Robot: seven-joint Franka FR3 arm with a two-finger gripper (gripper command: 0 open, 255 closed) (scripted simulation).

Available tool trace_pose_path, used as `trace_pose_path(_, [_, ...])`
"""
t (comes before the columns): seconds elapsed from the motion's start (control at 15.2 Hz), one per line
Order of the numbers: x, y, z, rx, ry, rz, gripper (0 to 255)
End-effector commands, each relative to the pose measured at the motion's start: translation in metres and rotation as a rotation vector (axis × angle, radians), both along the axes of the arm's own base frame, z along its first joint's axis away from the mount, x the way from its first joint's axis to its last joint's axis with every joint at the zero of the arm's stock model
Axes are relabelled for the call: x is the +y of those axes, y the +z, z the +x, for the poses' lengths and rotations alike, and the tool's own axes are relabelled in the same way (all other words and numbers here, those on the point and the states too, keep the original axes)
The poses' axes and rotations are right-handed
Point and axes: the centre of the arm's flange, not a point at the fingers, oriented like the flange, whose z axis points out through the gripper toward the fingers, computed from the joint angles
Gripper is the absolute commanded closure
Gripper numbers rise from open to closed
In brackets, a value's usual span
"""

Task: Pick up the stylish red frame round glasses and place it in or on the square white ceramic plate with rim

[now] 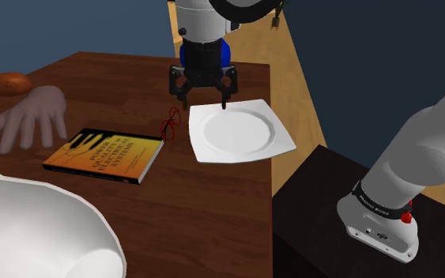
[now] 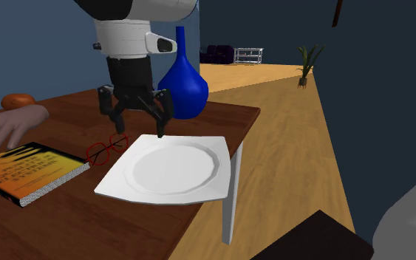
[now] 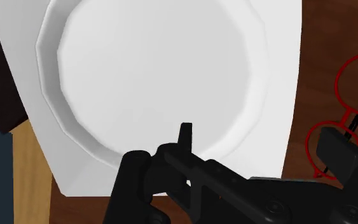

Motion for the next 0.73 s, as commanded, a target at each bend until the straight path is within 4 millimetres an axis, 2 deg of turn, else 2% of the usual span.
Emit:
trace_pose_path(0.0, [0.02, -0.001, 0.014, -0.005, -0.053, 0.008, 0])
trace_pose_path(0.33, [0.061, -0.008, 0.054, -0.016, -0.16, 0.02, 0])
trace_pose_path(0.66, [0.061, -0.035, 0.055, -0.016, -0.16, 0.02, 0])
